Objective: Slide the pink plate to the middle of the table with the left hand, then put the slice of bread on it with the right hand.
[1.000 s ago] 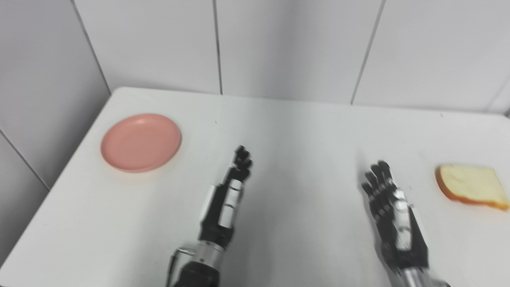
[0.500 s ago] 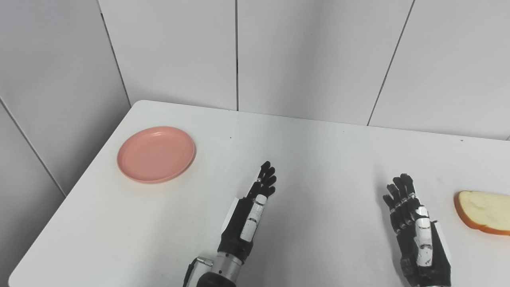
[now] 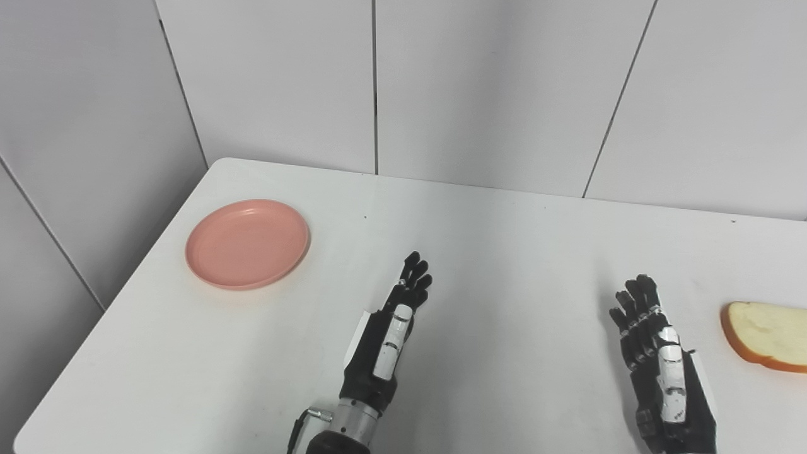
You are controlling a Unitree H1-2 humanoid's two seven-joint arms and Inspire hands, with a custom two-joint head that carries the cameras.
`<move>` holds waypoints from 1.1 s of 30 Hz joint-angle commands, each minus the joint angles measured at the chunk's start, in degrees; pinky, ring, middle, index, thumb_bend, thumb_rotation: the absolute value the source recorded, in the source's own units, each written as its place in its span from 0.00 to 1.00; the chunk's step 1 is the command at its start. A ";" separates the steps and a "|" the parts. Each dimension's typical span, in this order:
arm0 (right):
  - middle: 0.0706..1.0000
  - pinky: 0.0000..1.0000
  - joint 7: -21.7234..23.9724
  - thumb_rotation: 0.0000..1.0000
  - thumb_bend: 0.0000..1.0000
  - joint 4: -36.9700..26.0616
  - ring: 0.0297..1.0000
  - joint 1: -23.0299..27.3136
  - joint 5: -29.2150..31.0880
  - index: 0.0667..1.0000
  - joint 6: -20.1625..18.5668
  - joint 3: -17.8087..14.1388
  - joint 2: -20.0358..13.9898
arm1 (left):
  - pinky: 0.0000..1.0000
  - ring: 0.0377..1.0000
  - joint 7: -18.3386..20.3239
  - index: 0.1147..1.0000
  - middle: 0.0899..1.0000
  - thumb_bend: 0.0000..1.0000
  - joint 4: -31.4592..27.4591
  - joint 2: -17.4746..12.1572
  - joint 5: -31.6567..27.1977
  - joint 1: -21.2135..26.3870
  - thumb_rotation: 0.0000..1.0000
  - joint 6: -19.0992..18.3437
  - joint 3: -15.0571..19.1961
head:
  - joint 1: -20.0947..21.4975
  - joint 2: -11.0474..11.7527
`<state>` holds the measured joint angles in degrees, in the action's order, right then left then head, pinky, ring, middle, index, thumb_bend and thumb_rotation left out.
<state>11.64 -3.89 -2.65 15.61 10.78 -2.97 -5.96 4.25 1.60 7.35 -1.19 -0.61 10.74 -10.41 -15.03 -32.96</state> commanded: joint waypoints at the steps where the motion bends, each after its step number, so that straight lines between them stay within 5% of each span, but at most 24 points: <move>1: 1.00 1.00 -0.52 0.96 0.40 2.75 1.00 -3.17 -0.02 1.00 -1.01 0.48 1.41 | 0.99 0.98 1.25 1.00 0.99 0.49 3.64 -1.57 -1.07 -1.64 1.00 -0.18 0.69 | 0.07 -0.11; 9: 1.00 1.00 -0.26 0.95 0.40 2.86 1.00 -2.94 0.86 1.00 -1.08 0.92 1.59 | 1.00 1.00 3.23 1.00 1.00 0.49 0.07 -3.61 -2.01 -0.17 1.00 -4.04 0.78 | 0.23 -0.49; 18: 1.00 1.00 0.13 0.96 0.40 2.12 1.00 -3.17 1.35 1.00 -1.45 1.42 1.25 | 1.00 1.00 3.10 1.00 1.00 0.49 -11.03 -3.87 -3.86 0.60 1.00 -15.00 1.86 | 0.21 -1.24; 26: 1.00 1.00 0.11 0.95 0.41 2.44 1.00 -3.07 1.62 1.00 -1.08 1.37 1.52 | 1.00 0.99 1.66 1.00 1.00 0.46 -17.73 -1.59 -7.64 2.05 1.00 -21.34 3.62 | -0.09 -1.29; 33: 1.00 1.00 0.60 0.96 0.40 2.30 1.00 -3.09 2.16 1.00 -1.10 1.64 1.27 | 1.00 1.00 1.84 1.00 1.00 0.45 -23.75 -3.26 -9.00 4.06 1.00 -27.29 5.08 | -0.35 -1.26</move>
<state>10.98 -4.78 -2.59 16.70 9.90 -2.34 -6.00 6.10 -19.78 4.33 -9.86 1.37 -15.43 -5.31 -15.38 -34.28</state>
